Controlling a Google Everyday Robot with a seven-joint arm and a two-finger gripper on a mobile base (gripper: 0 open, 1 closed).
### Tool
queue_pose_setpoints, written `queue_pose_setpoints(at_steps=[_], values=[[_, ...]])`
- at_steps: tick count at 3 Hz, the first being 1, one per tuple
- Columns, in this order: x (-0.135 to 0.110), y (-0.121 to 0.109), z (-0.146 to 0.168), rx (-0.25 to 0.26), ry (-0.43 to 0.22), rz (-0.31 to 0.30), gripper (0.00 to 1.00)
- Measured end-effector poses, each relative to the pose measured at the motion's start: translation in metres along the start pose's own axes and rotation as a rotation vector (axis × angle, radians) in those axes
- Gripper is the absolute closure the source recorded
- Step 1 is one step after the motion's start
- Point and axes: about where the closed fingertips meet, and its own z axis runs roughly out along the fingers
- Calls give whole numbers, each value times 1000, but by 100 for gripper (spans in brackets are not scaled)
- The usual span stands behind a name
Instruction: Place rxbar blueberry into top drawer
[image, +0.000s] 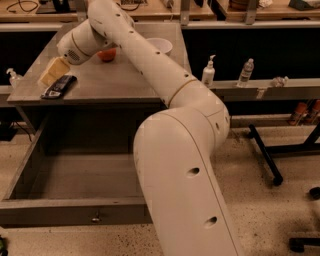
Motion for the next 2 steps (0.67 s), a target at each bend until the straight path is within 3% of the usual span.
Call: queue_pose_setpoints(at_steps=[1,2], values=[[21,4,18,8,70,93,2],[39,5,26,23,124,155,13]])
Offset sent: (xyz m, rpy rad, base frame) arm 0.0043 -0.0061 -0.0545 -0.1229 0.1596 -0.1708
